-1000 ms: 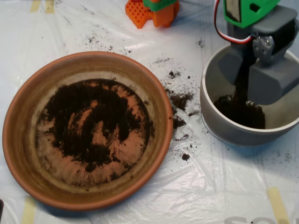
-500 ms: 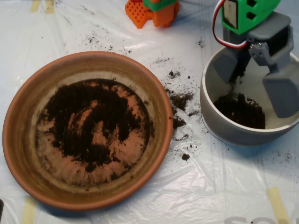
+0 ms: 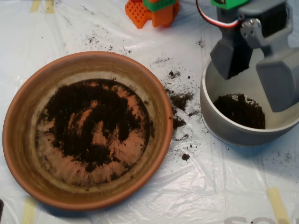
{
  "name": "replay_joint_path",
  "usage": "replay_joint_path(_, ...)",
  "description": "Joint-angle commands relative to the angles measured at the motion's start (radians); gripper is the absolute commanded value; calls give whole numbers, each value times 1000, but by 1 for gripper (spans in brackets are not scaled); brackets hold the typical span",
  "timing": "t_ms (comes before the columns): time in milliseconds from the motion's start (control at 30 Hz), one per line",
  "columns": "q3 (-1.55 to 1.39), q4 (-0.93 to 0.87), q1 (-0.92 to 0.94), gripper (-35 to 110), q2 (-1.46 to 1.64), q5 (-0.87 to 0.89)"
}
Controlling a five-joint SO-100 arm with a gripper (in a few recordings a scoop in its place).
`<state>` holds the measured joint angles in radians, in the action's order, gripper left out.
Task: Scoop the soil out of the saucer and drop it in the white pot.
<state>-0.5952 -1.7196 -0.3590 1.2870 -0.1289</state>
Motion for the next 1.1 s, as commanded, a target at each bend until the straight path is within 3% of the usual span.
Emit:
replay_joint_path(0, 293, -84, 72, 32, -8, 6)
replay_joint_path(467, 288, -83, 522, 36, -120, 17)
replay_joint_path(767, 483, -84, 758, 40, -413, -11)
replay_joint_path(867, 646, -86, 815, 40, -546, -26)
replay_joint_path(1067, 686, -87, 838, 40, -591, -28)
